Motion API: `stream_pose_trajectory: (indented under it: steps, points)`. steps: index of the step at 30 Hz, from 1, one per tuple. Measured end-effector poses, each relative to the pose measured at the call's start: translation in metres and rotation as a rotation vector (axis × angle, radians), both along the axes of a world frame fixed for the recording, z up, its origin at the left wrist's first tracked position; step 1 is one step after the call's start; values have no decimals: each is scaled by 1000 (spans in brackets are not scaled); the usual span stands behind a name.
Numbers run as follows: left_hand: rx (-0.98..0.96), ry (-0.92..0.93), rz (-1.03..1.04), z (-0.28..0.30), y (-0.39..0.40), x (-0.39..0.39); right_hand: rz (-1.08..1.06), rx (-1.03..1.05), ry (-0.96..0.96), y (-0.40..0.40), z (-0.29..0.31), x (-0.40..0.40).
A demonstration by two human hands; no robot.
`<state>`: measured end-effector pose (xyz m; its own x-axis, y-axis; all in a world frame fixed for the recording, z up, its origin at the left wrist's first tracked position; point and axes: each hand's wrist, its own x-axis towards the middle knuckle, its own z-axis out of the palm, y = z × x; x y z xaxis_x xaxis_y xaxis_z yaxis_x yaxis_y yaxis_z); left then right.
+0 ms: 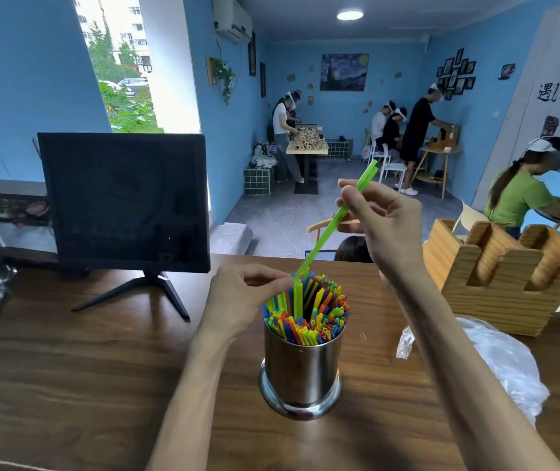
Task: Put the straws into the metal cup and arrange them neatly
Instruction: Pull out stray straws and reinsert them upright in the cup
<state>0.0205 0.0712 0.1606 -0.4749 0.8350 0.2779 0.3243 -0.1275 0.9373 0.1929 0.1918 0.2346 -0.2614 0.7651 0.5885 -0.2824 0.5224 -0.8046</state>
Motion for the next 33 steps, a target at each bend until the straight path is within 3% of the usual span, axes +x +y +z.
stream_pose_trajectory:
  steps: [7, 16, 22, 27, 33]
  points:
    - [25, 199, -1, -8, -1, -2, -142, 355, -439, -5, -44, -14]
    - [56, 203, -9, -29, 2, 0, -109, 473, -733, 1, -88, -11]
    - [150, -67, 153, -30, -1, -8, 17, 403, -743, -6, -92, -2]
    - [36, 149, 201, -34, 0, -17, -10, 392, -714, -8, -101, -2]
    - [-104, 257, 111, -29, 7, -15, -39, 254, -559, -11, -113, -7]
